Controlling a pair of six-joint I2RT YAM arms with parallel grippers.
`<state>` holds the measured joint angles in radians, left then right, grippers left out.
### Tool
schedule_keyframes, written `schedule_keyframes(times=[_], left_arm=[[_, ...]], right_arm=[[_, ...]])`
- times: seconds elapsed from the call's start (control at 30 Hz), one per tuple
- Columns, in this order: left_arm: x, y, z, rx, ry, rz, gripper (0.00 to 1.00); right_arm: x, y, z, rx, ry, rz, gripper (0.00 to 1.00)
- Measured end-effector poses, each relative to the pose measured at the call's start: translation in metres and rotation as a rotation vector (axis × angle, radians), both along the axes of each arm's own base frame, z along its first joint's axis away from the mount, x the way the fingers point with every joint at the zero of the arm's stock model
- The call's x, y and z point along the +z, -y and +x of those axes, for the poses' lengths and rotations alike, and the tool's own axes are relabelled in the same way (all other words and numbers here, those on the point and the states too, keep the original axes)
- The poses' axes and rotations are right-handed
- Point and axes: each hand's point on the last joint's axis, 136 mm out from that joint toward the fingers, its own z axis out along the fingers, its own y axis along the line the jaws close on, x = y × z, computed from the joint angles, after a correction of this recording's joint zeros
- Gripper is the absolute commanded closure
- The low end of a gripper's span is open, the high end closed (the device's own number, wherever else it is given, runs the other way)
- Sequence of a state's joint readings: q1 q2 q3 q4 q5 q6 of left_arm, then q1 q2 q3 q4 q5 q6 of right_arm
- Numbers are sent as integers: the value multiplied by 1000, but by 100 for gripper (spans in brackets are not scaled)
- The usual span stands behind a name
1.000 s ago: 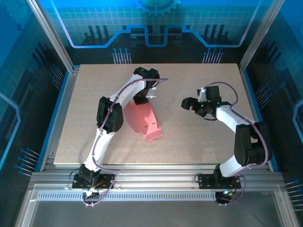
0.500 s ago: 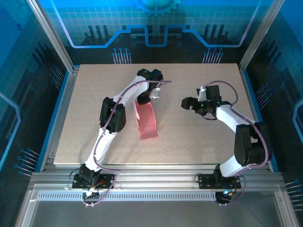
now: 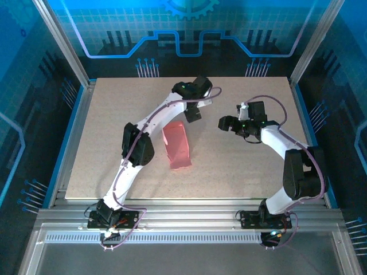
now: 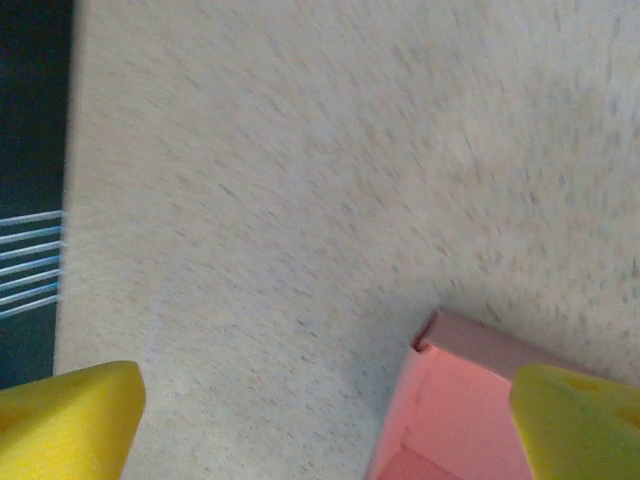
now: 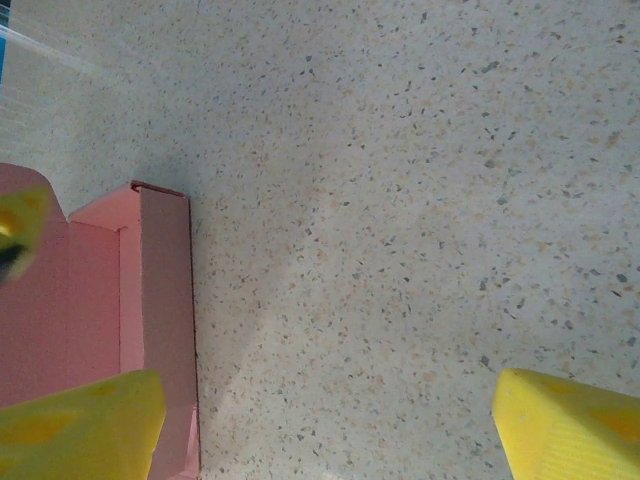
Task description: Fold the paper box
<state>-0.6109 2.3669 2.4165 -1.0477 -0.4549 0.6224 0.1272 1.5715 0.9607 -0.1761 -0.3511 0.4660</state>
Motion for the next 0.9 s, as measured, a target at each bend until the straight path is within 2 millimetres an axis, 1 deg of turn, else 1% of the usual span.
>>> schedule_keyframes(times=[0.03, 0.07, 0.1, 0.2, 0.23, 0.27, 0.33, 0.4, 0.43, 0.5, 0.57, 0.63, 0.67, 0.73, 0.8, 0.83, 0.9], left_arm=[[19, 1, 2, 25, 51, -49, 1], [33, 1, 1, 46, 84, -84, 1], [52, -3, -1, 75, 126, -128, 1], [99, -18, -13, 152, 227, -231, 1], [111, -24, -16, 181, 261, -267, 1], [122, -31, -22, 209, 288, -302, 1], [135, -50, -34, 281, 330, -370, 1], [141, -71, -44, 358, 351, -428, 1], [143, -82, -46, 407, 365, -470, 1], [137, -120, -55, 542, 380, -548, 1], [127, -158, -65, 678, 384, -617, 1], [111, -203, -76, 831, 375, -711, 1], [103, -218, -81, 895, 364, -766, 1], [78, -253, -91, 1043, 334, -855, 1], [46, -274, -98, 1167, 275, -932, 1], [29, -278, -101, 1219, 236, -952, 1], [-10, -275, -104, 1301, 127, -984, 7]], right_arm=[[-1, -1, 0, 2, 0, -3, 13], [-1, -3, 0, 9, 2, -5, 13], [-2, -4, 0, 14, 4, -10, 13], [-2, -12, -1, 40, 20, -30, 12], [-2, -15, -2, 50, 25, -37, 12], [-2, -17, -2, 58, 28, -41, 11], [-3, -23, -1, 77, 34, -52, 7], [-4, -28, 1, 94, 39, -65, 3], [-5, -32, 1, 106, 44, -76, 1], [-3, -42, 3, 134, 65, -101, 0], [1, -53, 7, 167, 96, -129, 0], [7, -66, 9, 205, 130, -145, 0], [9, -70, 10, 218, 142, -152, 0], [14, -80, 13, 246, 173, -173, 0], [17, -89, 13, 274, 199, -188, 0], [18, -93, 13, 286, 207, -194, 0], [20, -101, 10, 311, 220, -201, 0]])
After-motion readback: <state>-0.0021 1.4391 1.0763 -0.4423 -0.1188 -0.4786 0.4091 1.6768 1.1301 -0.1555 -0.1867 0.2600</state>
